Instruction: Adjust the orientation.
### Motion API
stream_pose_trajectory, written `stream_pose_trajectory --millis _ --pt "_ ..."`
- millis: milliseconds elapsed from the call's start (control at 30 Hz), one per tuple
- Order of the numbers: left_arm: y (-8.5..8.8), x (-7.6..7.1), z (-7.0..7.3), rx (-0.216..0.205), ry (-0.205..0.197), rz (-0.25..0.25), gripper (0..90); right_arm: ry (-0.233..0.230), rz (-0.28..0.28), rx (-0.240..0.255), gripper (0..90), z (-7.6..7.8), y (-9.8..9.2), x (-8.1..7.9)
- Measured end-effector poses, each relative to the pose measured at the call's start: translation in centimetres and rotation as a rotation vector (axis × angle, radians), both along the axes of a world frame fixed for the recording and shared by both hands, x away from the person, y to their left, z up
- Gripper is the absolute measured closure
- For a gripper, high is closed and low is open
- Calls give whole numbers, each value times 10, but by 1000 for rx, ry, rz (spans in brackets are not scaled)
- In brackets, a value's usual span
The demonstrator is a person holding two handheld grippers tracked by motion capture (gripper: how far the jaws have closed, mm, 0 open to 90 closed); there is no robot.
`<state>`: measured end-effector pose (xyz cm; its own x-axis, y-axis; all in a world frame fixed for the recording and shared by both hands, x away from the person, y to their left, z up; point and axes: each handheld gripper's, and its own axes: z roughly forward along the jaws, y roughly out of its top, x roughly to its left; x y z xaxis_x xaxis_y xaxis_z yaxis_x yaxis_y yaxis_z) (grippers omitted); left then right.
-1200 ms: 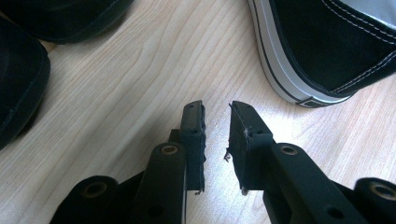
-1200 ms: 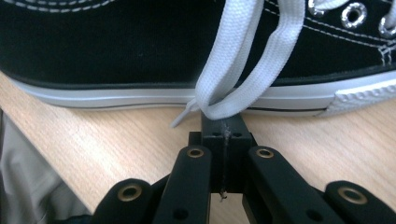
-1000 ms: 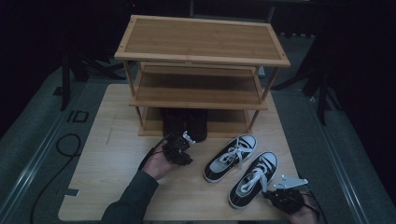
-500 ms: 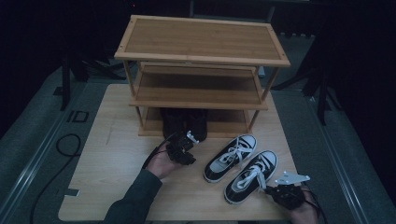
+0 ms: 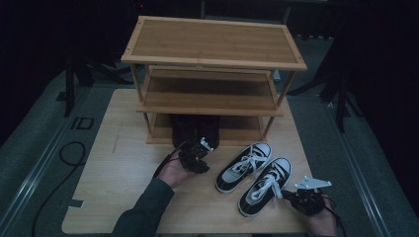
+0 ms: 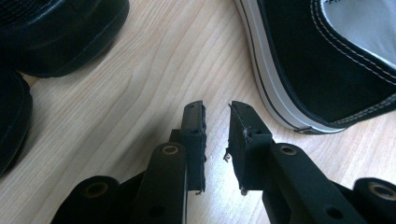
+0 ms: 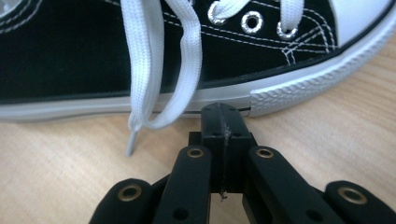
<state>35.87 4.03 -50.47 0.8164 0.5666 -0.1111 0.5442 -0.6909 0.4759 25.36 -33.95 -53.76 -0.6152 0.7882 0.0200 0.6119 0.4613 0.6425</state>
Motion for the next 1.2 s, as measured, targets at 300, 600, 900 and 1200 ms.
stream_pose_trajectory --millis 300,600,900,1200 --pt "-3 4 -1 14 -1 -13 767 1 36 15 900 0 8 3" --pt "-20 7 -2 15 -7 -33 771 -12 39 29 900 -1 7 1" --pt "-31 12 -4 44 -26 -69 898 -31 -11 37 900 4 -11 1" --pt "-48 16 -10 77 -26 -100 900 -52 -45 38 890 8 -20 5"
